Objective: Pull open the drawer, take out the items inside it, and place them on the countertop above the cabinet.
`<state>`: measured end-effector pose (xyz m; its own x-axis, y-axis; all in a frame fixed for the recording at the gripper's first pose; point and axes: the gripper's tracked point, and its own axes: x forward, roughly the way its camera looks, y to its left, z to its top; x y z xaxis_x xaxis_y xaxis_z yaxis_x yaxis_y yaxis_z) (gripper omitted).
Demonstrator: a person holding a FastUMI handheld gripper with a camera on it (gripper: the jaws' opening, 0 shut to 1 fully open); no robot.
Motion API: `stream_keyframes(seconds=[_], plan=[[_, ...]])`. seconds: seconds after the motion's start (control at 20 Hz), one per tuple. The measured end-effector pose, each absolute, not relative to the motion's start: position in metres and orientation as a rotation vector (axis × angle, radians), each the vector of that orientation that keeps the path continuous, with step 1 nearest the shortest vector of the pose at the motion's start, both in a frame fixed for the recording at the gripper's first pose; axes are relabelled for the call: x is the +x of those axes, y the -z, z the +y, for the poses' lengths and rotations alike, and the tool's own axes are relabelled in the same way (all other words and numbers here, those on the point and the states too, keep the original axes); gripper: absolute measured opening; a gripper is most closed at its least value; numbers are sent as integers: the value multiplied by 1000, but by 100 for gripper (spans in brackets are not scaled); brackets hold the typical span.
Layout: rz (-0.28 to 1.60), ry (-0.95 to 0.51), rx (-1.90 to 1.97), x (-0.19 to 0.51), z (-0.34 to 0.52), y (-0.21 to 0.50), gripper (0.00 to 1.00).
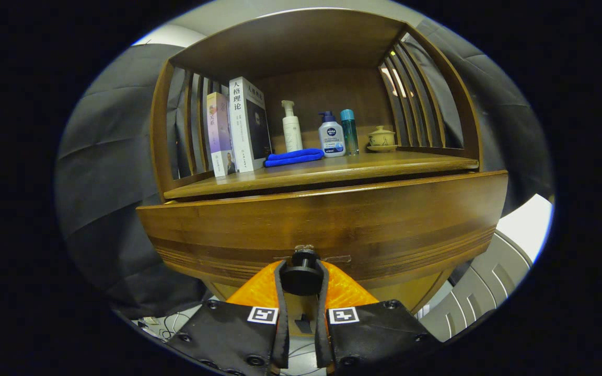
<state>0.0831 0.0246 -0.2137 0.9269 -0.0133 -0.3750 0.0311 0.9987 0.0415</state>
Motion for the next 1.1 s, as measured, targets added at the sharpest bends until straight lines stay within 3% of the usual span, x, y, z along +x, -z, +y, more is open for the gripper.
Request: stream_keyframes(seconds=[1.1], plan=[[447,-67,20,-38,37,216,21]])
